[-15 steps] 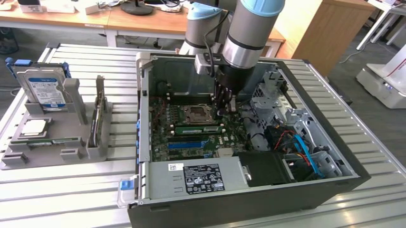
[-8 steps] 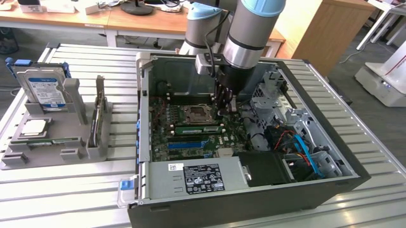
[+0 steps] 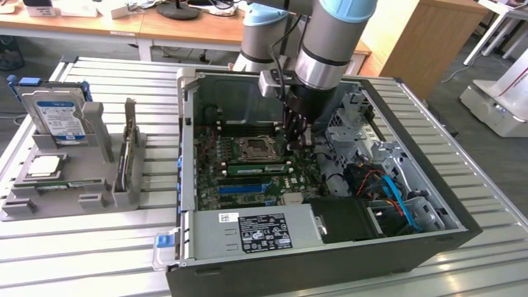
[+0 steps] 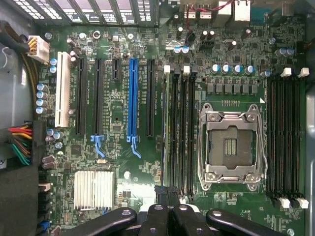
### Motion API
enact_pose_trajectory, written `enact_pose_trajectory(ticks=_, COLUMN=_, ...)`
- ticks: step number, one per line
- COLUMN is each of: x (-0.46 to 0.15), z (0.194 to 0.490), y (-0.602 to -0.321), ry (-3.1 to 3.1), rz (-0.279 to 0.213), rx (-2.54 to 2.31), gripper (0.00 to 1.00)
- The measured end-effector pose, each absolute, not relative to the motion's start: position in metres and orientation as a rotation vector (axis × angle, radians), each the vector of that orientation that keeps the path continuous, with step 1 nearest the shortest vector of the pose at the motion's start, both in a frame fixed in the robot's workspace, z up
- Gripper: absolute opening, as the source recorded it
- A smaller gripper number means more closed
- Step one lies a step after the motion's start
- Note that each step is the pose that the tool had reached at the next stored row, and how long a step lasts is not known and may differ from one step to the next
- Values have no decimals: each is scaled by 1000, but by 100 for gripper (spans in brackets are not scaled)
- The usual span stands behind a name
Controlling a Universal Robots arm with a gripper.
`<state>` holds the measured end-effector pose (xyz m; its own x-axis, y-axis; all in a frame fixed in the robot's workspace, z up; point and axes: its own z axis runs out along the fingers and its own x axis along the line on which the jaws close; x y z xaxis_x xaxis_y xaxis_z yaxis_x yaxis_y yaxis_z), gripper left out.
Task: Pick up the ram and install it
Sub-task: 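Press down the ram until it locks into place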
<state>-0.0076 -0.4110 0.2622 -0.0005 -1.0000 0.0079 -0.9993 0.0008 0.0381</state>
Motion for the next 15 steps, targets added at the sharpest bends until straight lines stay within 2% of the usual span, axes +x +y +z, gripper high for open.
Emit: enact_pose_trajectory(ticks=15, x=0, z=261, y=-411, ry=-2199, rz=-33, rx=2198, gripper=11)
